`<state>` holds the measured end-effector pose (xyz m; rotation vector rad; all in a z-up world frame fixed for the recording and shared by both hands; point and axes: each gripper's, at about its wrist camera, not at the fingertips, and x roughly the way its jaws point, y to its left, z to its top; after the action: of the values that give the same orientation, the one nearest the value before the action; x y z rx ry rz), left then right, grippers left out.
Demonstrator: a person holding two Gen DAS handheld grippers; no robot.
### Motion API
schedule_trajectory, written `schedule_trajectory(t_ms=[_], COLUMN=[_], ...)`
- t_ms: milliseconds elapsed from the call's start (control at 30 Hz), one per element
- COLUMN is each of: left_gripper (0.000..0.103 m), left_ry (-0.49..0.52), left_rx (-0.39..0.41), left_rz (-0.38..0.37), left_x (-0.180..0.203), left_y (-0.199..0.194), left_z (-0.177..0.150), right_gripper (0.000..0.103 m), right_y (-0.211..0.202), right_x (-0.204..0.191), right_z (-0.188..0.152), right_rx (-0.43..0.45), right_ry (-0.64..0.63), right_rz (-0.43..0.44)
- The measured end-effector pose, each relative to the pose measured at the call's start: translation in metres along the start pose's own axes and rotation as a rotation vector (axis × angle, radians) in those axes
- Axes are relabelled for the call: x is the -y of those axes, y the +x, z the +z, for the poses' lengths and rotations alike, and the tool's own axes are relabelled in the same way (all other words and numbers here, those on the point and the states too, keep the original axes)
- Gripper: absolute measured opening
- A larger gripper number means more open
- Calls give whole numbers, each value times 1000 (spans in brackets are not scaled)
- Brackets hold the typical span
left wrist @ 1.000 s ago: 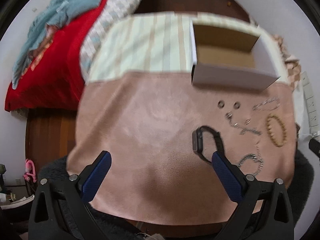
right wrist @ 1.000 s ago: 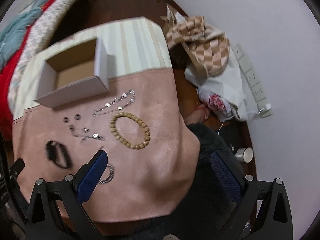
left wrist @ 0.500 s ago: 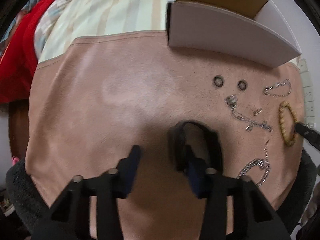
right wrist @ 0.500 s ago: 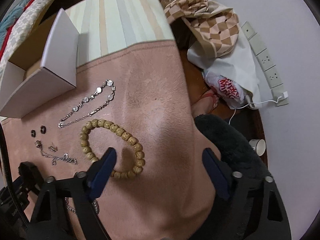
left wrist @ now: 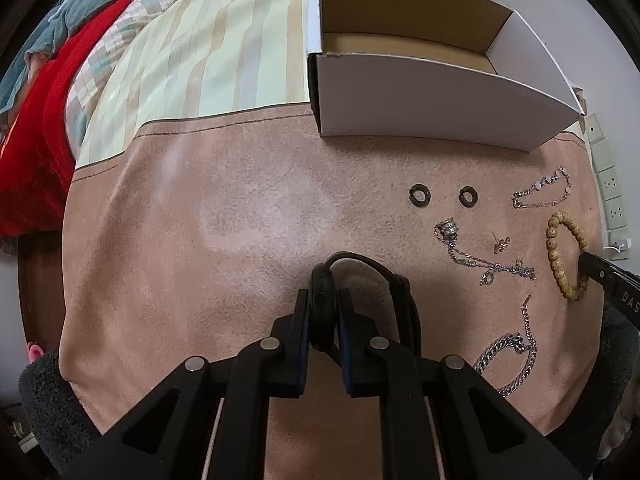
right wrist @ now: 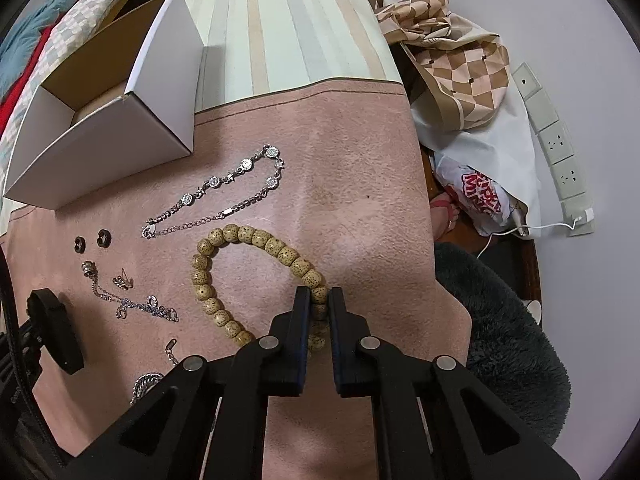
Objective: Organize jewelry
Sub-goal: 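Grasp the black watch band with the left tool while the right tool grasps the wooden bead bracelet, then carry the watch with the left tool into the box while the right tool drops the bead bracelet in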
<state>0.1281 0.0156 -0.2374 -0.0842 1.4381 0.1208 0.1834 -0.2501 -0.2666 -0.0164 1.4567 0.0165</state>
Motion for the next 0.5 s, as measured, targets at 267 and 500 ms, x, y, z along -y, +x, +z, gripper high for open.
schedule_trajectory(t_ms=[267,500], left_gripper=[9,10], left_ry=[-1,-5], left_rx=[11,47], left_rz=[-23,-45], left_x=[-2,0], left_y=[1,-21], left_z=[0,6], right_gripper=[10,9], right_y=[2,0], right_x=[7,10], right_z=[4,6], right_rx=[-23,-48], right_ry=[36,80], right_rz=[46,132])
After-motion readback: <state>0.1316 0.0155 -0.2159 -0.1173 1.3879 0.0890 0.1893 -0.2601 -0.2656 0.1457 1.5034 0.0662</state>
